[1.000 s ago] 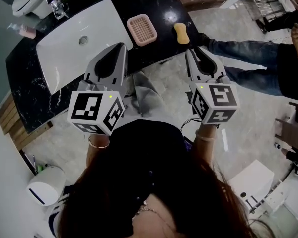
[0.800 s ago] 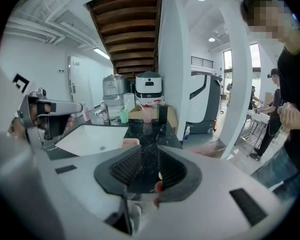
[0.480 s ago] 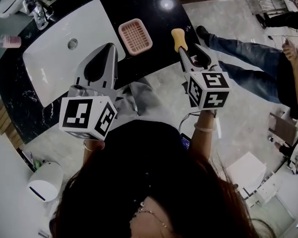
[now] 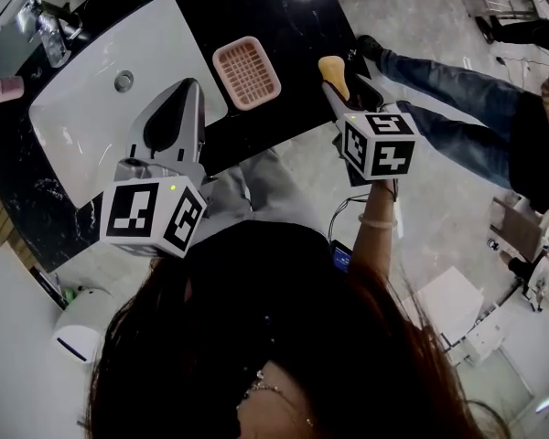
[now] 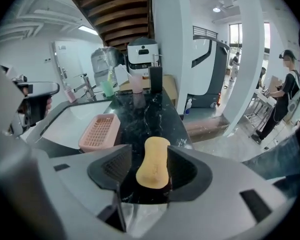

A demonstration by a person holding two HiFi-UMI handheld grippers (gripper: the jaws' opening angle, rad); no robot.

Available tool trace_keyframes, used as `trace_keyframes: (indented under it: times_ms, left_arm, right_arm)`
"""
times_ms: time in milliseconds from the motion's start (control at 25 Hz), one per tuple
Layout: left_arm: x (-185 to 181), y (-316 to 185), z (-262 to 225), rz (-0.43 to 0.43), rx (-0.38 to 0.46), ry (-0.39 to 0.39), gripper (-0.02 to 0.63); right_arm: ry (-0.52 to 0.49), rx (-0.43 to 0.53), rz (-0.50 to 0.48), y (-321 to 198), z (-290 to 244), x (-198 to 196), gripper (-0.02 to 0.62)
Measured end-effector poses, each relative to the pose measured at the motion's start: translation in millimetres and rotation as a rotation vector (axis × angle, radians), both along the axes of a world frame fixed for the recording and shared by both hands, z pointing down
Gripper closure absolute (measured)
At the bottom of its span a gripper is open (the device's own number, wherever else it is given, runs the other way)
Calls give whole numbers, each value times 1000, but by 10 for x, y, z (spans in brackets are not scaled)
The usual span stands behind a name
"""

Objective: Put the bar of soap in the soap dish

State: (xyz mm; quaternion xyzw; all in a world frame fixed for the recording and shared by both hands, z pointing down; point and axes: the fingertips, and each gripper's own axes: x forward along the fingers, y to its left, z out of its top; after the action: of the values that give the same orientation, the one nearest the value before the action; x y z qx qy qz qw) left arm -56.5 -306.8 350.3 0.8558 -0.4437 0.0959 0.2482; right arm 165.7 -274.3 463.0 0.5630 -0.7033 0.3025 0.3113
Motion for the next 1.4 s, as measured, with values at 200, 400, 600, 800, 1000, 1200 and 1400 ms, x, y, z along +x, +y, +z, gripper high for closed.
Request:
trace_keyframes:
  times_ms: [200,400,600,800,1000,1200,1400]
  left_arm:
    - [-36,-99,83,-11,-20,-2,611]
    - [-51,-171,150,-21,-41,-4,611]
    - [-57,-244,210,-24,-52,-1,611]
    - [-46,-292,243,-24,-61,-2,611]
    - [-27,-334,253,-21,-65,-1,611]
    - [-17,-376,242,-22,-64,-2,611]
    - [-4,-413,200,-23,-60,-9,611]
  right_arm:
    - [-14,-77,8,-58,206,47,391]
    - [-29,-127,14,-96,311,67,391]
    - [-39,-172,15,-125,414,62,390]
    - [-54,-221,17,-120,492,44,373]
    - [-37,-255,18,-129,515,47,372]
    - [39,-306,0,-130,547,52,373]
    - [42,-330,13,-133,538,80,373]
